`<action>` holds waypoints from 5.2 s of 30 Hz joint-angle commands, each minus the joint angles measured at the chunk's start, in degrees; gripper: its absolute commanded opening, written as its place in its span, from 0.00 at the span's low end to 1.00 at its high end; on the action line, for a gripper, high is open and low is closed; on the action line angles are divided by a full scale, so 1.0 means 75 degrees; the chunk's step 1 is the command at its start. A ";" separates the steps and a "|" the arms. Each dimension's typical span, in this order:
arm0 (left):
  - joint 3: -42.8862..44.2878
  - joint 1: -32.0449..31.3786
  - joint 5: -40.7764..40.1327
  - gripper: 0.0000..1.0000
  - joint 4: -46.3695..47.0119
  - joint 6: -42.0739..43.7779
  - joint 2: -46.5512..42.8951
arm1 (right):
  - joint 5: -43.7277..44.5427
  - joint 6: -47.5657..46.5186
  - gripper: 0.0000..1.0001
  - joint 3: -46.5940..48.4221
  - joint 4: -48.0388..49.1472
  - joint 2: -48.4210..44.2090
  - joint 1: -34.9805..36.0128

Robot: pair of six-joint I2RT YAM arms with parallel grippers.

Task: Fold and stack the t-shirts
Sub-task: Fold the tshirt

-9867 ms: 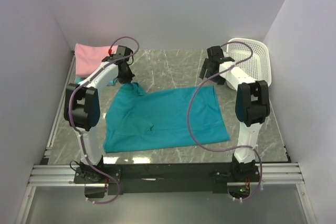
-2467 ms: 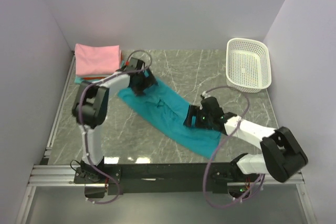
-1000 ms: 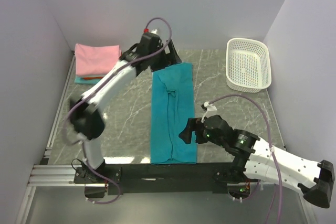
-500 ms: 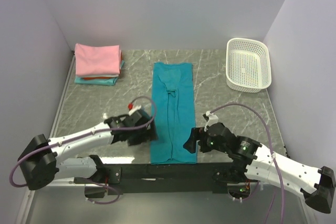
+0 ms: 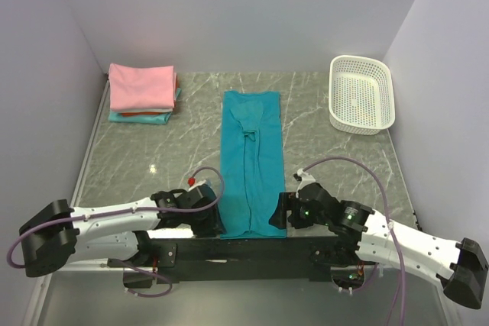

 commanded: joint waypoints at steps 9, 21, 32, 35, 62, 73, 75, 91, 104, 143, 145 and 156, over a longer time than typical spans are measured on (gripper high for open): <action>0.0042 -0.0303 0.0359 0.15 0.0407 -0.0125 0.0414 | -0.0286 0.0332 0.81 -0.0158 0.0331 0.0352 -0.0038; 0.0230 -0.0303 0.0218 0.00 0.0289 -0.0066 0.0472 | -0.0674 0.0519 0.52 -0.0416 0.0496 0.1102 -0.0026; 0.0230 -0.0303 0.0124 0.00 0.0161 -0.0171 0.0238 | -0.1142 0.0601 0.50 -0.0487 -0.0020 0.1102 -0.0026; 0.0265 -0.0291 0.0124 0.00 0.0149 -0.0172 0.0226 | -0.1213 0.0578 0.48 -0.0370 -0.0137 0.1137 -0.0015; 0.3028 0.2050 -0.0415 0.00 0.0324 0.2347 0.1221 | 0.0264 -0.1249 0.00 0.2442 0.0717 0.2250 -0.1853; 0.4881 0.3704 -0.0275 0.00 0.0489 0.3566 0.3060 | 0.0264 -0.2141 0.00 0.4538 0.1421 0.4476 -0.3376; 0.5244 0.3845 -0.0111 0.00 0.0570 0.3788 0.3458 | 0.0018 -0.2258 0.00 0.4797 0.1456 0.4933 -0.3530; 0.6639 0.4666 0.0557 0.01 0.0594 0.4633 0.5370 | -0.0615 -0.2493 0.00 0.6205 0.1480 0.7137 -0.4409; 0.7284 0.4842 0.0943 0.11 0.0617 0.4984 0.6296 | -0.0744 -0.2481 0.00 0.6615 0.1468 0.8132 -0.4772; 0.1893 0.4268 0.1554 0.53 0.2762 0.3321 0.3448 | -0.1869 -0.1778 0.89 0.2256 0.2160 0.4817 -0.4690; 0.1929 0.4256 0.1507 0.43 0.2739 0.3356 0.3519 | -0.1846 -0.1778 0.89 0.2209 0.2171 0.4794 -0.4690; 0.2292 0.4233 0.1296 0.17 0.2703 0.3508 0.4210 | -0.1928 -0.1766 0.77 0.2185 0.2534 0.5379 -0.4702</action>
